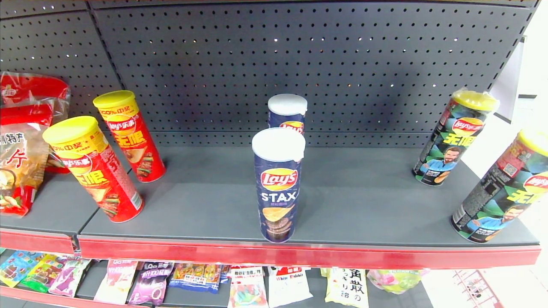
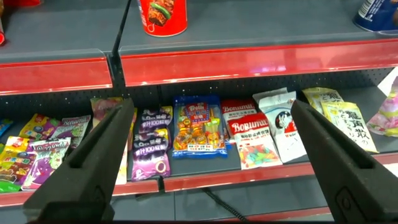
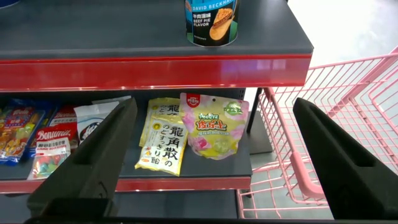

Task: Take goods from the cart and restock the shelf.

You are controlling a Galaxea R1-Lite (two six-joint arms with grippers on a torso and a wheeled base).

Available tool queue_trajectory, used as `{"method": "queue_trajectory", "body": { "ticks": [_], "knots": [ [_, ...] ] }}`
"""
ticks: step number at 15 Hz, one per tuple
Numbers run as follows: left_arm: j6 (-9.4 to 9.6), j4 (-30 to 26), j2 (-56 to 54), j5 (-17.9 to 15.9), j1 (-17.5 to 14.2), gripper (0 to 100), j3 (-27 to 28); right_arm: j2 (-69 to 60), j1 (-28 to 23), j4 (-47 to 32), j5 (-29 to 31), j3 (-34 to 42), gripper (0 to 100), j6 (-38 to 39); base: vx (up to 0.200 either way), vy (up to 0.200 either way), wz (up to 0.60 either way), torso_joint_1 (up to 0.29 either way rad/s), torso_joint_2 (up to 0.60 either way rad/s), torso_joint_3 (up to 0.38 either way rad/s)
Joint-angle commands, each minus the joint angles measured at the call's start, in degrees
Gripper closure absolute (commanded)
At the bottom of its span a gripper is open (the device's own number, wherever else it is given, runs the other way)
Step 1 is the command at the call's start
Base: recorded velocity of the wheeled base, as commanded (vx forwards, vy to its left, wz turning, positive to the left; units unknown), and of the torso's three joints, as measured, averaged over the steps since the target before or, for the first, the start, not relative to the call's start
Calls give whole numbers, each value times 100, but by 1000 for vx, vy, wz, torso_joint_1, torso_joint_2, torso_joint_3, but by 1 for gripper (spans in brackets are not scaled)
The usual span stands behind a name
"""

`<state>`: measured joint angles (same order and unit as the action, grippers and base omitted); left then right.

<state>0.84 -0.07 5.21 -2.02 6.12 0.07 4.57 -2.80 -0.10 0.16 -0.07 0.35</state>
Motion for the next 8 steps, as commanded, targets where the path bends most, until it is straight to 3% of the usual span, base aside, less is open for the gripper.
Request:
{"method": "queue_trajectory", "body": {
  "ticks": [1,8],
  "knots": [
    [-5,-1,-11,0,3,0,-7,9,-1,1,2,-1,0,9,0,0,0,0,0,0],
    [30,7,-20,0,3,0,-7,9,-1,1,2,7,0,0,0,0,0,0,0,0]
  ]
}}
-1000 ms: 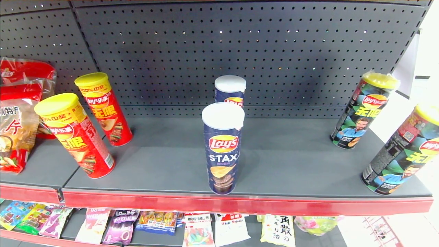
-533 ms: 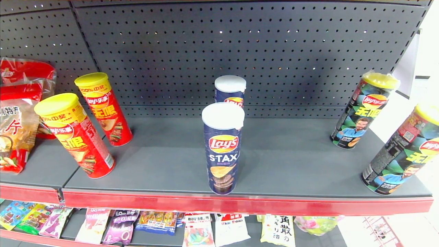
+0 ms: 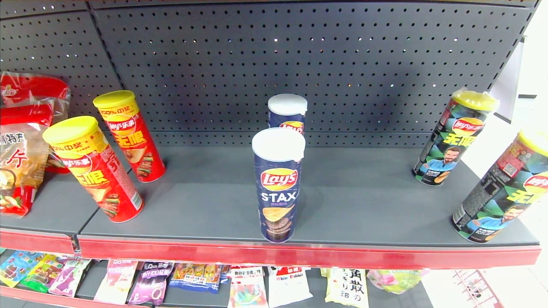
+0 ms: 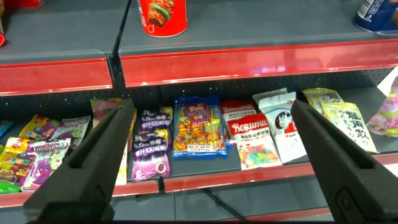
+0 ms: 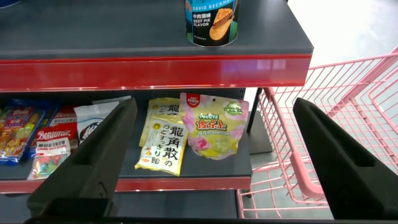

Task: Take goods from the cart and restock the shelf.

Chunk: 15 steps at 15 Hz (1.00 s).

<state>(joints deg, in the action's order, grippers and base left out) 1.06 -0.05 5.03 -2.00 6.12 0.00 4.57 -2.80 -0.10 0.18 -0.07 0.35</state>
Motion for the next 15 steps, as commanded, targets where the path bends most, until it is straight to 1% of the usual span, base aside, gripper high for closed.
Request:
{"method": "queue_trajectory", "body": {
  "ticks": [1,2,3,4,5,6,7,8,9,10,11,12,13,14,15],
  "knots": [
    [8,5,77,-11,21,0,0,9,-1,1,-1,7,0,0,0,0,0,0,0,0],
    [8,5,33,-64,91,0,9,9,-1,1,-1,-1,0,0,0,0,0,0,0,0],
    [-150,119,77,-213,170,0,220,9,-1,1,-1,-1,0,0,0,0,0,0,0,0],
    [-414,286,437,-178,267,0,729,9,-1,1,-1,-1,0,0,0,0,0,0,0,0],
    [-1090,427,1659,-37,337,0,1890,9,-1,1,-1,-1,0,0,0,0,0,0,0,0],
    [-1328,365,2740,-99,381,0,3243,9,-1,1,-1,-1,0,0,0,0,0,0,0,0],
    [-1126,330,3170,-275,469,0,3560,9,-1,1,-1,-1,0,0,0,0,0,0,0,0],
    [-800,339,3645,-582,601,0,3806,9,-1,1,-1,-1,0,0,0,0,0,0,0,0],
    [-361,471,4207,-1356,865,0,4069,9,-1,1,-1,-1,0,9,0,0,0,0,0,0],
    [-273,576,4621,-2068,1023,0,4280,9,-1,1,-1,7,0,0,0,0,0,0,0,0],
    [-194,611,5130,-2947,1023,0,4482,9,-1,1,-1,-1,0,9,0,0,0,0,0,0],
    [-132,611,5350,-3201,1032,0,4535,9,-1,1,-1,-1,0,9,0,0,0,0,0,0],
    [105,638,5965,-3905,1005,0,4649,9,-1,1,-1,-1,0,9,0,0,0,0,0,0],
    [202,638,6185,-4098,1014,0,4658,9,-1,1,-1,-1,0,9,0,0,0,0,0,0],
    [333,611,6343,-4142,1032,0,4641,9,-1,1,-1,-1,0,9,0,0,0,0,0,0]
  ]
}}
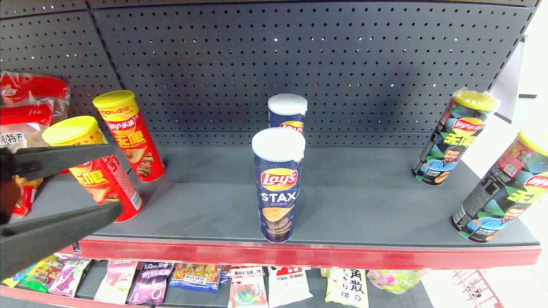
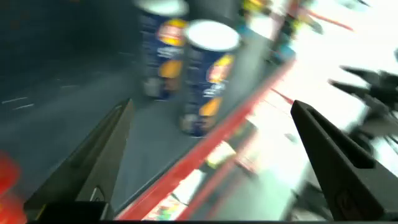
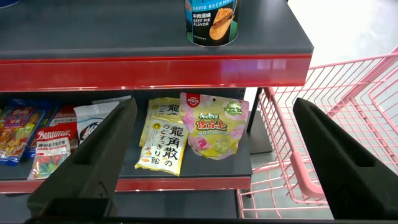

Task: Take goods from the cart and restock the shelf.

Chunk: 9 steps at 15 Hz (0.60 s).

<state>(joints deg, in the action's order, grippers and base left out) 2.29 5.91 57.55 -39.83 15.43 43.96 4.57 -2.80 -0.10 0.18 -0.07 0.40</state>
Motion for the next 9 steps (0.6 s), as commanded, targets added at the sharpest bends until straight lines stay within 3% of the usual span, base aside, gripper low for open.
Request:
{"method": "queue_trajectory", "body": {
  "ticks": [1,3,4,6,7,9],
  "knots": [
    [368,15,1267,-368,100,0,218,9,-1,1,-1,-1,0,4,0,0,0,0,0,0],
    [509,33,1601,-500,100,0,253,9,-1,1,-1,-1,0,4,0,0,0,0,0,0],
    [676,33,1786,-737,118,0,306,9,-1,1,-1,-1,0,-5,0,0,0,0,0,0],
    [1080,42,2093,-869,118,0,315,9,-1,1,-1,-1,0,4,0,0,0,0,0,0],
    [1388,42,2252,-886,127,0,368,9,-1,1,-1,-1,0,-5,0,0,0,0,0,0],
    [1493,33,2498,-1045,179,0,702,9,-1,1,-1,7,0,-5,0,0,0,0,0,0]
  ]
}}
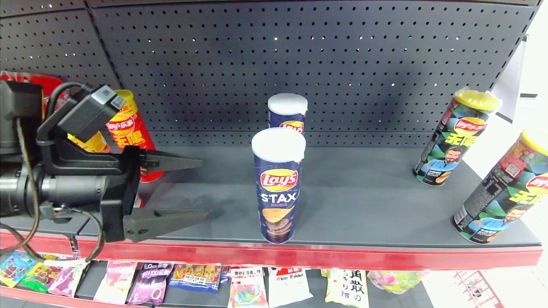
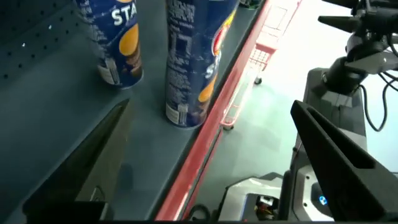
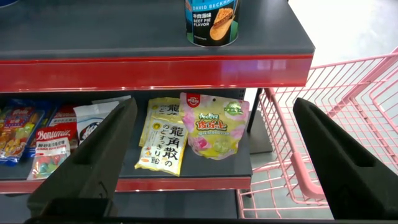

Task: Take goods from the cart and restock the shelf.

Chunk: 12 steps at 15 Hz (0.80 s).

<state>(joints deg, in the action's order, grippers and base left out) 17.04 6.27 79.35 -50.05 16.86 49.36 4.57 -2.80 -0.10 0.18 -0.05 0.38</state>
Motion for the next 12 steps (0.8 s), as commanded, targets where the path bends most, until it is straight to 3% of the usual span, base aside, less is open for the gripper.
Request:
{"method": "queue_trajectory", "body": {
  "ticks": [1,4,12],
  "knots": [
    [18,-3,459,-22,107,0,320,9,-1,1,-1,5,0,6,0,0,0,0,0,0],
    [18,6,872,-22,212,0,759,9,-1,1,-1,5,0,6,0,0,0,0,0,0],
    [36,6,1452,92,555,0,1313,9,-1,1,-1,-4,0,6,0,0,0,0,0,0]
  ]
}}
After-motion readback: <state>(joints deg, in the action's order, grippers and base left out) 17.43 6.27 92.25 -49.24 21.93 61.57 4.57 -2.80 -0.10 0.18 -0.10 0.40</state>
